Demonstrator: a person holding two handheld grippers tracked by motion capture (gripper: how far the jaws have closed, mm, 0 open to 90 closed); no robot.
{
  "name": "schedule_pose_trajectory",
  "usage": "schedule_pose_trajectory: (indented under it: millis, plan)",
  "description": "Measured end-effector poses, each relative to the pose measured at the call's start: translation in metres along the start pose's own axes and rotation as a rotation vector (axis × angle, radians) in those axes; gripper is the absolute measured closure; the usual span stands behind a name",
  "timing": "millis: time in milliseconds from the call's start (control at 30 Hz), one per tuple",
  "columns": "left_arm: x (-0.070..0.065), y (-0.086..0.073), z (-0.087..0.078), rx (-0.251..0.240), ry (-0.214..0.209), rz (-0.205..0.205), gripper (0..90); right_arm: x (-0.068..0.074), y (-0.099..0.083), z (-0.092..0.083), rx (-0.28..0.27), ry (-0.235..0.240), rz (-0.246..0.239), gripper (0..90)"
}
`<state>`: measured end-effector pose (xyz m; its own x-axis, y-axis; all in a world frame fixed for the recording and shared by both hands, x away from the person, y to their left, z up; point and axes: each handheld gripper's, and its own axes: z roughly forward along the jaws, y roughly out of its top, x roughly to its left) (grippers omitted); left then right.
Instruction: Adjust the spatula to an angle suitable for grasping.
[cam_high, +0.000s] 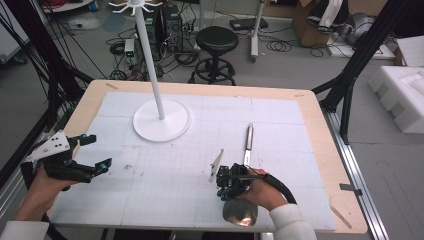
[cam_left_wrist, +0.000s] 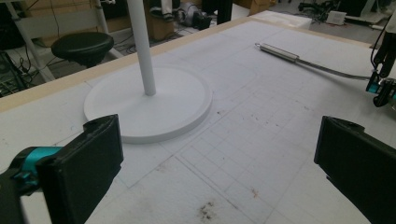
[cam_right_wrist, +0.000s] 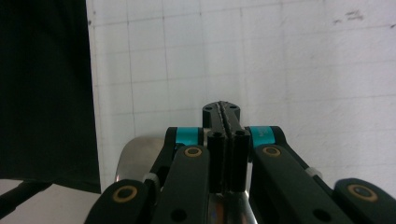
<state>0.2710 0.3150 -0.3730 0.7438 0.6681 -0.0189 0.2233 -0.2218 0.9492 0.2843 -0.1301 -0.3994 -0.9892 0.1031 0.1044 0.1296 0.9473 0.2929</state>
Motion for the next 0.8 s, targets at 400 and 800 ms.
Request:
schedule_pose_trajectory:
  millis: [400,800]
  plan:
    - [0.000,-0.001,-0.001,-0.001,0.002,-0.003,1.8,0.001,-0.006,-0.002,0.002,0.000,-0.009,89.5]
    - [0.000,-0.001,0.000,0.004,0.003,0.000,1.7,0.005,-0.028,-0.009,0.028,0.003,0.009,89.5]
